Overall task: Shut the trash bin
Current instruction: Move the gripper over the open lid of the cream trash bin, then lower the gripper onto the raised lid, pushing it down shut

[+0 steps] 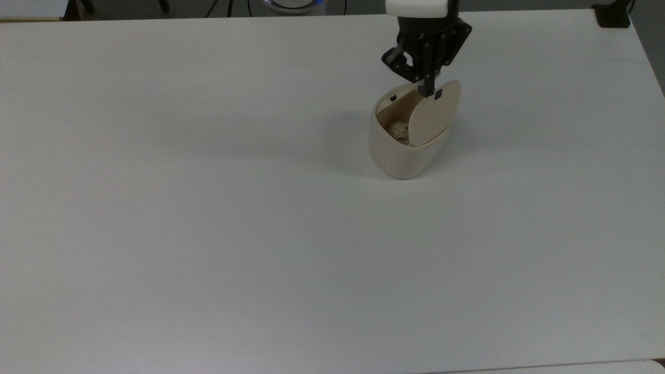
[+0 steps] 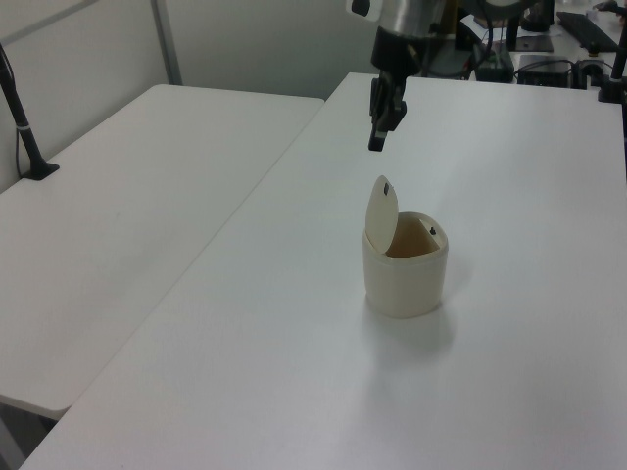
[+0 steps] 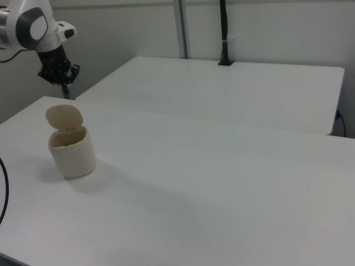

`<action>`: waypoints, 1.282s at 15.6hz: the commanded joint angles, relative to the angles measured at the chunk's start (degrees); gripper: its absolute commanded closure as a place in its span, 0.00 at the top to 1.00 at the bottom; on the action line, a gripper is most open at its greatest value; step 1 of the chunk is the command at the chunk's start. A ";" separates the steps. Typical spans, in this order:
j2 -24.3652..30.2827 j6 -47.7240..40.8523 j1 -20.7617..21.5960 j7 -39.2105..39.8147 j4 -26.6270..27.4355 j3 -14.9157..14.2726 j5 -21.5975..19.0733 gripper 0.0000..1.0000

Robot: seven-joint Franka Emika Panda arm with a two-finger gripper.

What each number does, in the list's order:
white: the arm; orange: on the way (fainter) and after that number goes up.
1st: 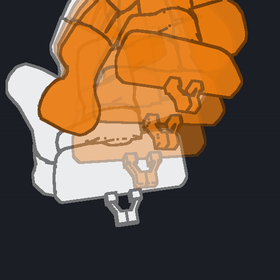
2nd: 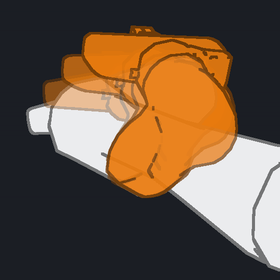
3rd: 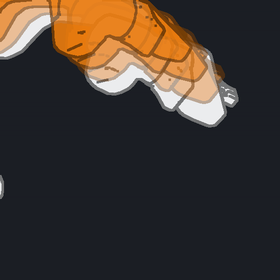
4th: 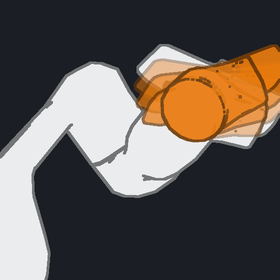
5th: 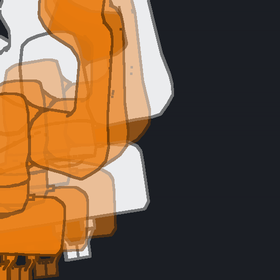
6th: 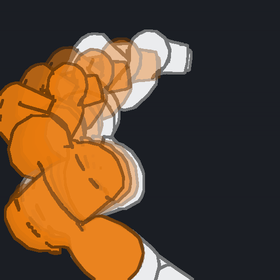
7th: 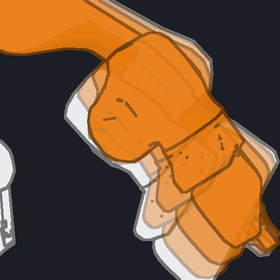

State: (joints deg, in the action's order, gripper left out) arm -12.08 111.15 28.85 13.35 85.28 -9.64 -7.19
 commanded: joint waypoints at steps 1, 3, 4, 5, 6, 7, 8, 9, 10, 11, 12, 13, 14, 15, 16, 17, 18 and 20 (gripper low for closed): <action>-2.07 1.44 2.62 -0.78 -0.99 -1.61 -0.72 0.00; -2.60 1.36 2.97 -0.52 -0.99 -1.43 -0.19 0.00; -2.86 1.27 3.23 -0.34 -0.90 -1.43 0.42 0.00; -2.86 1.09 3.23 -0.34 -0.73 -1.26 0.95 0.00; -2.86 0.92 3.32 -0.25 -0.55 -0.99 1.39 0.00; -2.86 0.74 3.32 0.36 -0.38 -0.90 1.74 0.00; -2.86 0.48 3.32 0.97 0.15 -0.64 1.83 0.00; -2.77 -0.57 3.24 1.76 0.67 -0.55 1.83 0.00; -2.77 -2.32 3.23 2.90 0.77 -0.55 1.92 0.00; -2.69 -5.03 3.15 4.04 0.77 -0.55 1.92 0.00; -2.60 -6.71 2.89 4.66 0.77 -0.55 1.92 0.00; -2.60 -7.43 2.80 4.76 0.85 -0.55 2.10 0.00; -2.60 -8.04 2.71 4.93 1.20 -0.55 2.79 0.00; -2.60 -8.66 2.71 5.46 2.69 -0.55 3.84 0.00; -2.60 -8.75 2.71 5.55 4.27 -0.55 4.03 0.00; -2.77 -8.67 2.71 5.64 5.24 -0.55 4.55 0.00; -2.77 -8.66 2.79 5.72 6.38 -0.55 4.82 0.00; -3.03 -8.49 2.97 5.73 7.18 -0.46 4.82 0.00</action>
State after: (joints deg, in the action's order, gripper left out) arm -15.73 102.96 31.08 17.71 90.45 -9.66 -3.08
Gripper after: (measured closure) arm 0.991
